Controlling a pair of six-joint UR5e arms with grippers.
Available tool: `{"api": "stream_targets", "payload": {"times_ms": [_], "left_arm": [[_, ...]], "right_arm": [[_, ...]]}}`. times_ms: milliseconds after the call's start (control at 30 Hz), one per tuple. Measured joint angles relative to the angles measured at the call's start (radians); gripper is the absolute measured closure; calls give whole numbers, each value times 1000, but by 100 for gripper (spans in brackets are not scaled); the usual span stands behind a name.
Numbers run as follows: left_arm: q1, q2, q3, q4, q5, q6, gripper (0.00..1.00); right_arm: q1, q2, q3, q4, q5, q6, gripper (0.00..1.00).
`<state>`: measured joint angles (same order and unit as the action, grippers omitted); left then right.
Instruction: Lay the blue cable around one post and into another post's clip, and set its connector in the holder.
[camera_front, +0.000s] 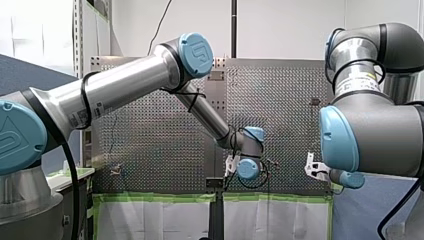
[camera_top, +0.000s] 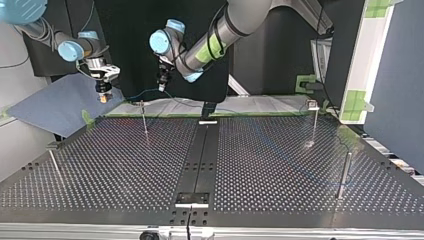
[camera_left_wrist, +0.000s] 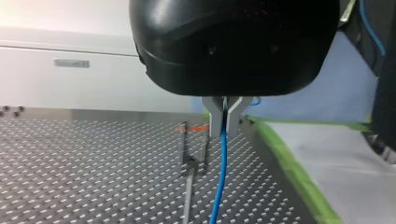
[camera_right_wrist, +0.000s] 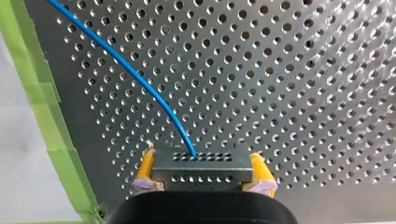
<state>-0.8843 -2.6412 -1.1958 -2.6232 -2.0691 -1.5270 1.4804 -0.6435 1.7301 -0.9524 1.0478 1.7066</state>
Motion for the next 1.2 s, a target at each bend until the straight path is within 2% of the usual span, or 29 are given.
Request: {"api": "stream_targets", "payload": {"times_ms": [133,367,467,633,733,1000,1200], "left_arm": [[5,9,2,0,-4,-3,96],[1,11,2,0,-5,-10,96],[1,11,2,0,-5,-11,96],[-2,11,2,-4,-5,-10,96],[-4,11,2,-6,-6,-9,96],[-3,11,1,-9,3,-10,96],[22,9,2,-9,50,-23,96]], "right_arm": [[-9,-23,15,0,-23,-3,100],[-24,-64,39,-4,-33,1,100],[-32,-88,53,-15,-34,13,100],[-48,-112,80,-54,-31,53,100],[-56,-118,90,-68,-27,67,100],[-60,-122,94,-75,-33,74,100],[-56,-124,90,-84,-71,75,100]]}}
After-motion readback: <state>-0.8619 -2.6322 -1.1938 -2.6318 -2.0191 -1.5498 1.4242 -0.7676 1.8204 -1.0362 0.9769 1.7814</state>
